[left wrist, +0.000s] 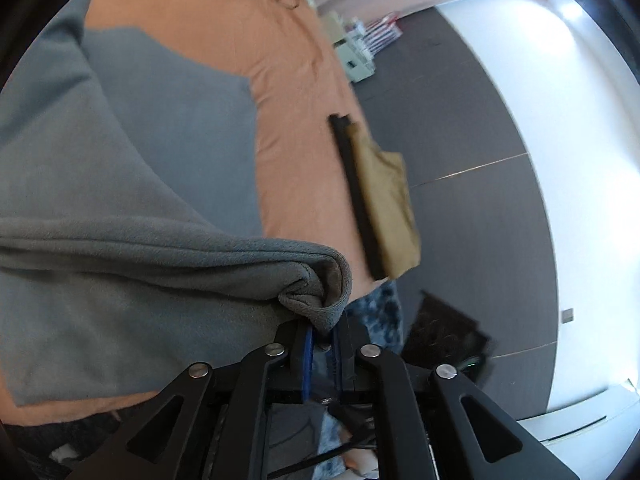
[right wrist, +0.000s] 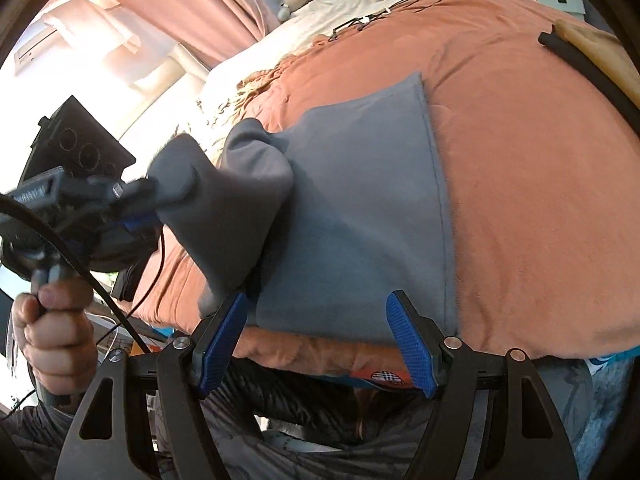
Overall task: Fold small clothes
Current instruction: 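Open both grippers and release the folded shirt onto the blanket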
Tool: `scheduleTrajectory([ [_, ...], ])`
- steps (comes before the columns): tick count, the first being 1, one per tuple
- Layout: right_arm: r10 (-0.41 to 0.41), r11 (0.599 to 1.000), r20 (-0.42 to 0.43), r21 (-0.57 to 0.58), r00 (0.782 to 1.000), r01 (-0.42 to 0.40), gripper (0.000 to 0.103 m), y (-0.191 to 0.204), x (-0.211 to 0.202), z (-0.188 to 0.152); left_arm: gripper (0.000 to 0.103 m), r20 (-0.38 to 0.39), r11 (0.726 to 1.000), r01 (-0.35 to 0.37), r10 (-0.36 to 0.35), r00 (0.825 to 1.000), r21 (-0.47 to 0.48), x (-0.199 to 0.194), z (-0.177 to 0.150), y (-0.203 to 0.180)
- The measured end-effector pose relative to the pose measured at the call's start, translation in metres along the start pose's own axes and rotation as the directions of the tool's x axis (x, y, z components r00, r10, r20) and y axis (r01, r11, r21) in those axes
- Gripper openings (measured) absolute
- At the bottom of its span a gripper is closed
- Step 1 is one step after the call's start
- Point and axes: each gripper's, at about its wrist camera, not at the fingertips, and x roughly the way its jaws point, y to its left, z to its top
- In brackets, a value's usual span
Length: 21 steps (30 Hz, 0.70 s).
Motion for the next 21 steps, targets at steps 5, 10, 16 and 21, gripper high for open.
scheduleTrajectory([
  [5, -0.020, 1.000, -0.019, 0.009, 1.000, 0.020, 0.071, -0.001, 0.000, 0.001, 0.065, 0.012, 1.000, -0.005, 0.006, 1.000, -0.031, -0.003, -0.004, 0.017],
  [10, -0.041, 0.999, -0.036, -0.023, 0.999, 0.040, 0.071, 0.009, -0.001, 0.005, 0.066, 0.052, 0.999, -0.042, 0.044, 0.998, -0.034, -0.025, -0.003, 0.031],
  [16, -0.128, 0.983, -0.086, -0.141, 0.988, 0.115, 0.071, 0.031, 0.010, 0.014, 0.066, 0.090, 0.992, -0.112, 0.118, 0.989, -0.065, -0.048, -0.008, 0.062],
  [21, -0.213, 0.953, -0.122, -0.244, 0.969, 0.179, 0.071, 0.050, 0.027, 0.028, 0.065, 0.118, 0.981, -0.169, 0.180, 0.977, -0.098, -0.068, -0.015, 0.087],
])
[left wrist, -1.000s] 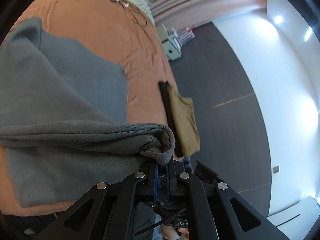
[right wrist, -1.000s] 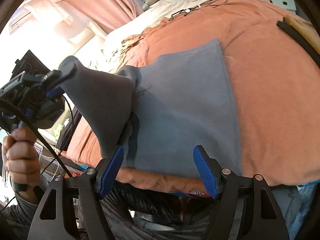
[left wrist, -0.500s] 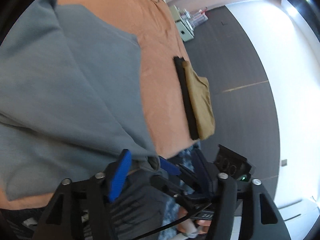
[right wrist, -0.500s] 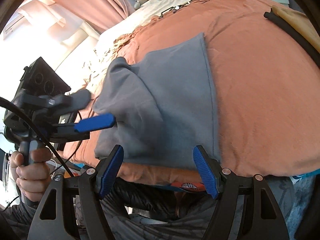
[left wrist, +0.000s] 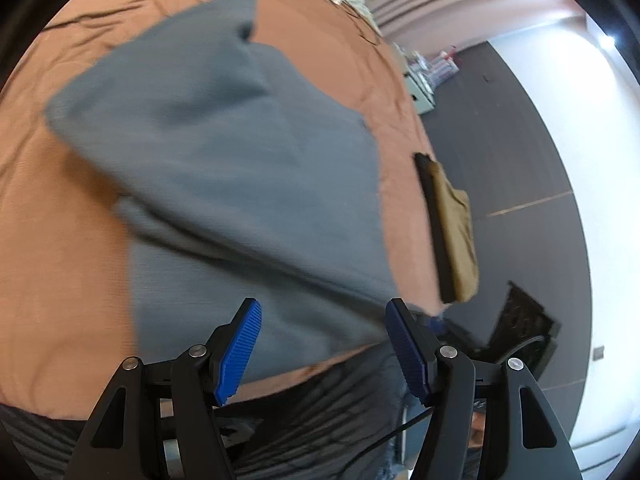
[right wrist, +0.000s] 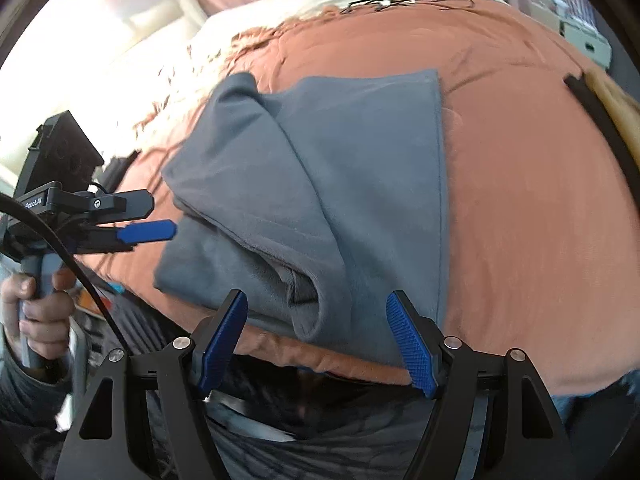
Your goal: Fold small clothes
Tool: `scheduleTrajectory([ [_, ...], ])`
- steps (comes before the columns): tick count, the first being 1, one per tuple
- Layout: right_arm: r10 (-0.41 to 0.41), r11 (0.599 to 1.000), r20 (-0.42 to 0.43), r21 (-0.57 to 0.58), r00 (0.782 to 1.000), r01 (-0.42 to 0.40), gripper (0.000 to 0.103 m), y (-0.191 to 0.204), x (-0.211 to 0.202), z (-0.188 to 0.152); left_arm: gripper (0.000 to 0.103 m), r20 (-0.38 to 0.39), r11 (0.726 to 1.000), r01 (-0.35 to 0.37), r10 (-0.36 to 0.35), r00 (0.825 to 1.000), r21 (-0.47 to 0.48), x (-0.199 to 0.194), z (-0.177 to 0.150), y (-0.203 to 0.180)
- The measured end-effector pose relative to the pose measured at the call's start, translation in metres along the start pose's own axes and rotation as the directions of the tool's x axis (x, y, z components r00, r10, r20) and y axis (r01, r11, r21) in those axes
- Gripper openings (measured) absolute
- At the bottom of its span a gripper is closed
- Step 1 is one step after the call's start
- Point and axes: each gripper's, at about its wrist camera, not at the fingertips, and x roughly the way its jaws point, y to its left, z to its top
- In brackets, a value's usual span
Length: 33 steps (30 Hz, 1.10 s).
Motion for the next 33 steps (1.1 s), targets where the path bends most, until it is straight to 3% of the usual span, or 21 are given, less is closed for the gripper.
scheduleTrajectory([
  [4, -0.093, 0.994, -0.056, -0.068, 0.994, 0.089, 0.071, 0.015, 0.012, 0.013, 0.065, 0.027, 0.998, -0.058, 0.059, 0.998, -0.009, -0.008, -0.002, 0.015],
  [11, -0.192, 0.968, -0.099, -0.182, 0.976, 0.172, 0.071, 0.047, 0.033, 0.032, 0.065, 0.033, 0.990, -0.140, 0.140, 0.990, -0.027, -0.011, -0.005, 0.041],
  [13, -0.221, 0.955, -0.104, -0.227, 0.970, 0.193, 0.070, 0.058, 0.039, 0.035, 0.065, 0.023, 0.989, -0.144, 0.145, 0.989, -0.037, -0.008, -0.006, 0.047],
  [20, -0.309, 0.900, -0.103, -0.351, 0.945, 0.256, 0.055, 0.082, 0.063, 0.048, 0.062, 0.004, 0.988, -0.144, 0.144, 0.990, -0.048, -0.003, -0.009, 0.057],
  [24, -0.342, 0.871, -0.088, -0.405, 0.936, 0.280, 0.054, 0.096, 0.069, 0.050, 0.062, 0.009, 0.988, -0.150, 0.150, 0.989, -0.042, 0.004, -0.007, 0.053],
  [31, -0.424, 0.786, -0.031, -0.509, 0.905, 0.351, 0.052, 0.118, 0.079, 0.044, 0.045, -0.002, 0.985, -0.170, 0.170, 0.985, -0.019, 0.015, -0.011, 0.052],
  [33, -0.419, 0.787, -0.026, -0.508, 0.908, 0.349, 0.038, 0.118, 0.080, 0.043, 0.041, -0.001, 0.982, -0.187, 0.187, 0.982, -0.012, 0.016, -0.011, 0.051],
])
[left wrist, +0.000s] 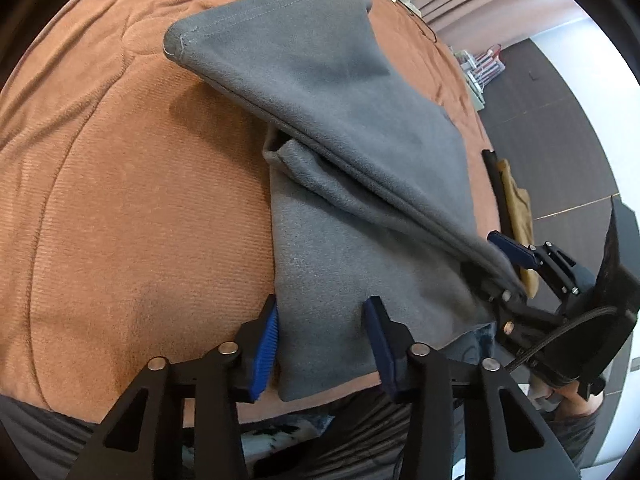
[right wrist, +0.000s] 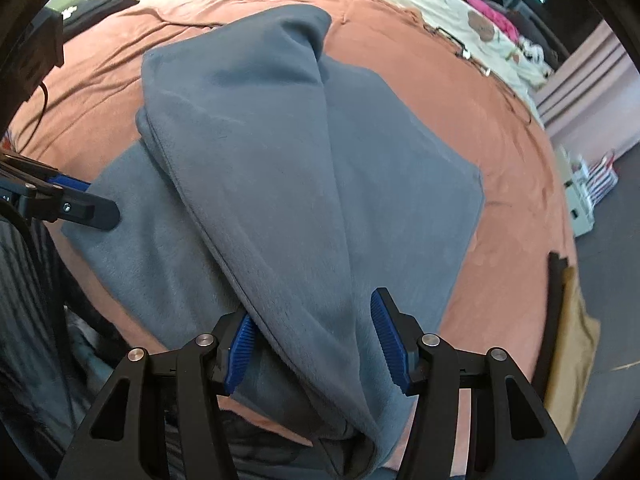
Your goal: Fold small clothes
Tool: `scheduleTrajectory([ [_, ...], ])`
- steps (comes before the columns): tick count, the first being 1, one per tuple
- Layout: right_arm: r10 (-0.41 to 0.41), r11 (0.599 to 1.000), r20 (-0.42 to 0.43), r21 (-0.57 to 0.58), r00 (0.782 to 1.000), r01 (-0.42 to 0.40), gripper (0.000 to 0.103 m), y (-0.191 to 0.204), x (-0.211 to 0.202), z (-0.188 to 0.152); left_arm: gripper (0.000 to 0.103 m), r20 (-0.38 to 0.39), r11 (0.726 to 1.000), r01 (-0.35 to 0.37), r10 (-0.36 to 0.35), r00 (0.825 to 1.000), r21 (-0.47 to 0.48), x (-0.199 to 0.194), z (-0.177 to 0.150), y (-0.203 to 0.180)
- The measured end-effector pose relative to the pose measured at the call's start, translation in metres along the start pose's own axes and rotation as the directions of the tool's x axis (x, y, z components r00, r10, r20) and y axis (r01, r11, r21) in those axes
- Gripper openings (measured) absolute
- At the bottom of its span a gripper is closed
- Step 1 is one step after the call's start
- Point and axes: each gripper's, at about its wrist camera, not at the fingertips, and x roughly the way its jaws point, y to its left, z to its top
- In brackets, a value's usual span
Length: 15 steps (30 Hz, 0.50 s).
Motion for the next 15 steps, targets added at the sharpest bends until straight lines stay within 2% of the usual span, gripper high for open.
scheduleTrajectory([
  [2, 0.036, 0.999, 0.013, 0.036, 0.999, -0.037, 0.022, -0.005, -0.002, 0.001, 0.036, -0.003, 1.000, -0.010, 0.010, 1.000, 0.001, 0.001, 0.001, 0.001],
  [5, 0.072, 0.991, 0.050, 0.108, 0.996, -0.077, 0.009, -0.021, -0.010, -0.004, 0.031, -0.004, 1.000, -0.019, 0.019, 1.000, 0.003, 0.002, 0.001, 0.001],
  [9, 0.143, 0.960, 0.088, 0.230, 0.986, -0.159, 0.005, -0.049, -0.015, -0.020, 0.030, -0.003, 1.000, -0.028, 0.028, 1.000, 0.001, 0.002, 0.002, 0.002],
  [15, 0.235, 0.883, 0.138, 0.383, 0.962, -0.270, 0.004, -0.089, -0.011, -0.053, 0.028, -0.007, 0.999, -0.038, 0.038, 0.999, 0.004, 0.001, 0.004, 0.001],
])
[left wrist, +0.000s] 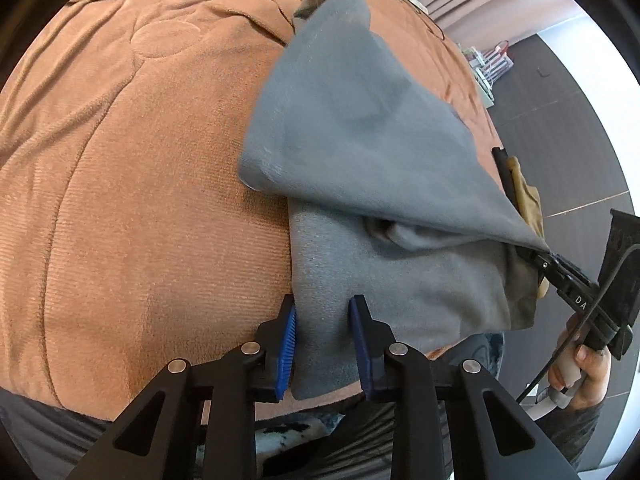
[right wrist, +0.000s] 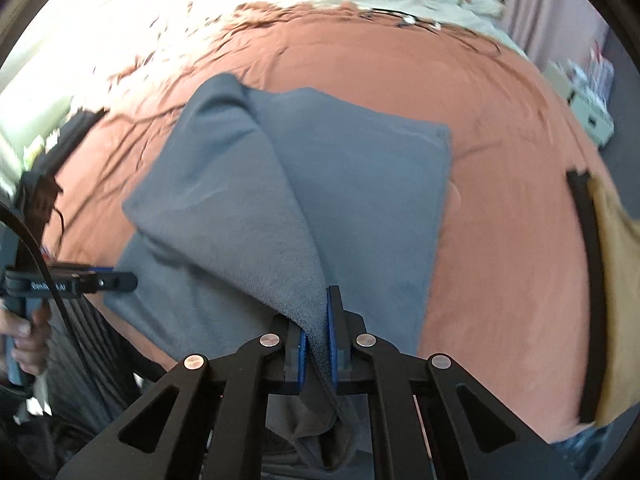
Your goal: Fold small clothes
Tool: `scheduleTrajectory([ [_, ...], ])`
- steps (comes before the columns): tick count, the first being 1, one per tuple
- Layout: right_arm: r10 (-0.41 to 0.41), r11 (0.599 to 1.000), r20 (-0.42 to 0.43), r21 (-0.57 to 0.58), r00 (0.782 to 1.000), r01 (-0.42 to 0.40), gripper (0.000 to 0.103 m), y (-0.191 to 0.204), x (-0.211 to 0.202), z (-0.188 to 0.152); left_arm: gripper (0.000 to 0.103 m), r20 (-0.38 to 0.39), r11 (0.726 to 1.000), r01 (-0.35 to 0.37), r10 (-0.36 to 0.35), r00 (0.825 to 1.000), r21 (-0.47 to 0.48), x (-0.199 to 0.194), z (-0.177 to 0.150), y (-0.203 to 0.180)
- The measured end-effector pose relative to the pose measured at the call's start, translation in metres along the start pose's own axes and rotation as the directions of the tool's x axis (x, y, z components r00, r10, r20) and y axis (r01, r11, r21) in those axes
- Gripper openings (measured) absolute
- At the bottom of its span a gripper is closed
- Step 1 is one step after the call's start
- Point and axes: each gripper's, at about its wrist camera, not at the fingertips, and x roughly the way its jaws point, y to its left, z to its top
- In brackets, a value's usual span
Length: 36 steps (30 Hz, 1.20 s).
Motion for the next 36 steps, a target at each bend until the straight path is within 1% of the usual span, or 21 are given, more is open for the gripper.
scheduleTrajectory([
  [4, 0.041, 0.997, 0.012, 0.064, 0.999, -0.041, 0.004, -0.020, 0.000, -0.012, 0.027, -0.004, 1.000, -0.009, 0.009, 1.000, 0.012, -0.002, 0.002, -0.002],
  [6, 0.066, 0.993, 0.012, 0.092, 0.998, -0.067, 0.004, -0.031, 0.001, -0.011, 0.027, -0.004, 1.000, -0.016, 0.016, 1.000, 0.023, -0.003, 0.002, -0.004],
  [10, 0.142, 0.974, 0.023, 0.176, 0.990, -0.144, 0.004, -0.059, 0.015, -0.017, 0.027, -0.014, 0.999, -0.029, 0.029, 0.999, 0.035, 0.000, 0.004, -0.006],
  [12, 0.159, 0.965, 0.028, 0.207, 0.987, -0.161, 0.004, -0.067, 0.019, -0.020, 0.027, -0.018, 0.999, -0.032, 0.033, 0.999, 0.036, 0.002, 0.004, -0.006],
  [17, 0.152, 0.963, 0.027, 0.223, 0.988, -0.154, 0.004, -0.077, 0.028, -0.022, 0.027, -0.024, 0.998, -0.042, 0.043, 0.999, 0.046, 0.005, 0.004, -0.009],
  [22, 0.142, 0.966, 0.009, 0.217, 0.990, -0.141, 0.005, -0.072, 0.032, -0.020, 0.027, -0.035, 0.999, -0.033, 0.035, 0.999, 0.042, 0.007, 0.007, -0.009],
  [24, 0.137, 0.969, 0.005, 0.207, 0.991, -0.135, 0.011, -0.068, 0.026, -0.018, 0.027, -0.036, 1.000, -0.014, 0.015, 0.999, 0.027, 0.004, 0.009, -0.009],
  [27, 0.083, 0.987, -0.012, 0.138, 0.996, -0.081, 0.014, -0.057, 0.015, -0.017, 0.028, -0.021, 1.000, 0.003, -0.003, 1.000, 0.010, -0.002, 0.012, -0.006],
  [28, 0.071, 0.992, -0.008, 0.106, 0.997, -0.070, 0.019, -0.052, 0.008, -0.016, 0.030, -0.013, 1.000, 0.010, -0.010, 1.000, 0.006, -0.005, 0.013, -0.005],
  [29, 0.068, 0.994, -0.001, 0.087, 0.998, -0.067, 0.037, -0.047, 0.003, -0.016, 0.030, -0.005, 1.000, 0.015, -0.015, 1.000, 0.003, -0.006, 0.014, -0.005],
  [30, 0.064, 0.996, 0.010, 0.068, 0.998, -0.064, 0.051, -0.043, -0.003, -0.015, 0.031, 0.005, 1.000, 0.021, -0.021, 1.000, 0.001, -0.008, 0.016, -0.005],
  [31, 0.052, 0.998, 0.028, 0.044, 0.998, -0.054, 0.072, -0.037, -0.009, -0.015, 0.031, 0.009, 1.000, 0.025, -0.025, 1.000, -0.002, -0.009, 0.016, -0.004],
  [32, 0.033, 0.999, 0.049, 0.012, 0.998, -0.034, 0.074, -0.028, -0.016, -0.014, 0.031, 0.014, 0.999, 0.032, -0.032, 0.999, -0.007, -0.010, 0.016, -0.004],
  [36, -0.005, 0.994, 0.078, -0.108, 0.997, 0.014, 0.074, 0.006, -0.026, -0.009, 0.031, 0.023, 0.998, 0.057, -0.056, 0.998, -0.019, -0.012, 0.013, 0.000],
])
